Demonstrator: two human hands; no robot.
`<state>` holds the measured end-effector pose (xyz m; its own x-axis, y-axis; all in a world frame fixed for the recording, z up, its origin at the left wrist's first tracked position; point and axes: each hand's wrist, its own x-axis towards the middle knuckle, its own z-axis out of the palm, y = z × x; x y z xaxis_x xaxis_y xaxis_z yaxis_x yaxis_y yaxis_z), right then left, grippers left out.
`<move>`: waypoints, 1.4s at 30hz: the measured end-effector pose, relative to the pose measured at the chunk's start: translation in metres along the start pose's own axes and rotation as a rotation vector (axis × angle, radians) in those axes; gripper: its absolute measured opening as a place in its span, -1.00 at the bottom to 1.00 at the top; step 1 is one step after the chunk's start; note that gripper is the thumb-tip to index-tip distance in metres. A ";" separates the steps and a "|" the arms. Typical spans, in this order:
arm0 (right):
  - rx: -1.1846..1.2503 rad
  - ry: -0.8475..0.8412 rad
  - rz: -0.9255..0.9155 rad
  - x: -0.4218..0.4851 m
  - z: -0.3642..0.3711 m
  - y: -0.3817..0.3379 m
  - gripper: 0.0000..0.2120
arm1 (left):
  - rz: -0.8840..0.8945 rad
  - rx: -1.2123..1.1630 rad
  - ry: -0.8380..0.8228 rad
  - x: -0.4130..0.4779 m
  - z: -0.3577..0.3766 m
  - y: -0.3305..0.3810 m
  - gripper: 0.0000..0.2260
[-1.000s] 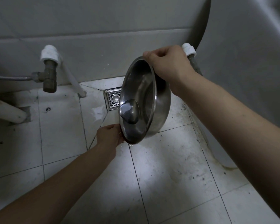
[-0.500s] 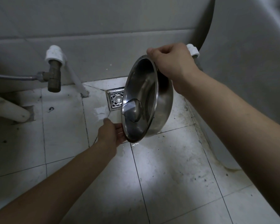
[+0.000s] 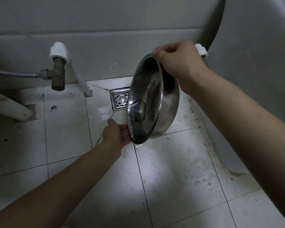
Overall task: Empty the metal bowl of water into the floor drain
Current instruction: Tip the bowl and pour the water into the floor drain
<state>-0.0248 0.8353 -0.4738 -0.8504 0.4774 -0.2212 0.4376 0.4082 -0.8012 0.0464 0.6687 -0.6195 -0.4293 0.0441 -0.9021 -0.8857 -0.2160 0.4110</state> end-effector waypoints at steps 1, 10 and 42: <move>0.002 0.000 -0.002 0.000 0.000 0.000 -0.87 | -0.002 -0.001 -0.001 0.000 0.000 0.000 -0.40; 0.005 0.011 0.008 -0.003 0.001 -0.006 -0.87 | -0.030 -0.007 -0.021 0.000 -0.001 0.003 -0.35; -0.109 0.003 -0.047 -0.010 0.007 -0.020 -0.70 | -0.041 0.016 -0.058 0.013 -0.002 -0.005 -0.30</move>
<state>-0.0271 0.8163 -0.4593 -0.8697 0.4582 -0.1833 0.4269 0.5122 -0.7452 0.0456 0.6684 -0.6338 -0.4021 0.1086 -0.9091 -0.9051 -0.1973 0.3767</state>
